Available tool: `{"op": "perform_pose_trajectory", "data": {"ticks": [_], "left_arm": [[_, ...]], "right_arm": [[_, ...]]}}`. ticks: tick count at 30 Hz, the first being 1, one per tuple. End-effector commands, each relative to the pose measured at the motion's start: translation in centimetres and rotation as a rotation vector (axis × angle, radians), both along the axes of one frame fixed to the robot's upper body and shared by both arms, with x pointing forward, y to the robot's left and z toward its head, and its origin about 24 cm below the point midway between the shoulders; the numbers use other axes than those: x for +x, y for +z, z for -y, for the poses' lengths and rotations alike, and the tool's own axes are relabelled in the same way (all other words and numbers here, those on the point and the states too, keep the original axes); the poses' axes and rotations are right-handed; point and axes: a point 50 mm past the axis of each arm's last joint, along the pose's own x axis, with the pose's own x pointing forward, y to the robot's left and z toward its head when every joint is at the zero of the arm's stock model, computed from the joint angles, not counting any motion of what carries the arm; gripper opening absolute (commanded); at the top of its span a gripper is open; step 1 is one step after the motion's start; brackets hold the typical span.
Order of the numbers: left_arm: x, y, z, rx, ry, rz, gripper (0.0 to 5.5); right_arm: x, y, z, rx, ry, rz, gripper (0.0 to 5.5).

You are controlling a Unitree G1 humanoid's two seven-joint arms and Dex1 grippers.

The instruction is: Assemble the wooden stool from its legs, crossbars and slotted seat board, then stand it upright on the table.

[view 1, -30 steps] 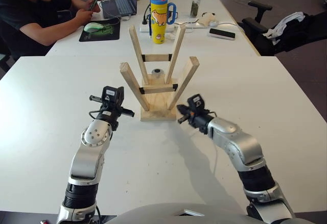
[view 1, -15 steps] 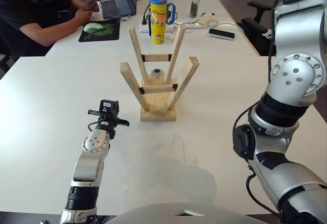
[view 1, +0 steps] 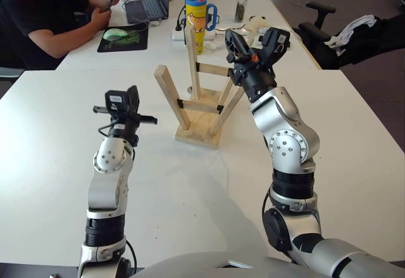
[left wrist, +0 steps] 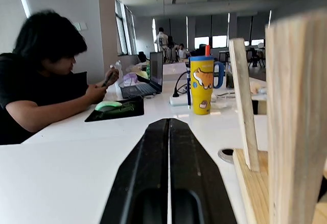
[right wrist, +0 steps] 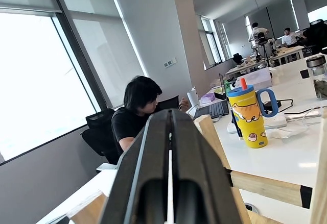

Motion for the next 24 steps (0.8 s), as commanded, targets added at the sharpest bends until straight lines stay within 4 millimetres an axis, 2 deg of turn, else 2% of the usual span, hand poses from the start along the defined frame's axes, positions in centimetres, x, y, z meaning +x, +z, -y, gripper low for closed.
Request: {"op": "perform_pose_trajectory", "data": {"ticks": [1,3,4,6,7,8,11,24], "left_arm": [[0.1,0.3,-0.3,-0.002,0.015,0.012,0.00],[0.2,0.7,-0.5,-0.013,0.021,0.031,0.00],[0.4,2.8,-1.1,-0.036,0.048,0.120,0.00],[1.6,15.1,1.1,-0.104,-0.117,0.579,0.00],[1.5,19.1,2.2,-0.099,-0.209,0.719,0.00],[1.8,21.1,2.9,-0.096,-0.261,0.771,0.00],[2.7,21.7,2.9,-0.096,-0.275,0.762,0.00],[3.4,22.1,2.8,-0.096,-0.292,0.787,0.00]], "right_arm": [[0.3,-1.9,0.1,-0.015,-0.013,-0.085,0.01],[0.3,-1.6,0.1,-0.006,-0.015,-0.069,0.01],[0.3,-1.3,0.2,-0.020,-0.024,-0.040,0.01],[0.6,-2.1,0.0,-0.061,-0.026,-0.047,0.01],[0.8,-2.5,-0.2,-0.078,-0.021,-0.062,0.01],[1.0,-2.8,-0.5,-0.086,-0.012,-0.074,0.01],[1.2,-3.0,-0.9,-0.090,0.002,-0.077,0.01],[1.4,-3.1,-1.0,-0.091,0.003,-0.066,0.01]]}}
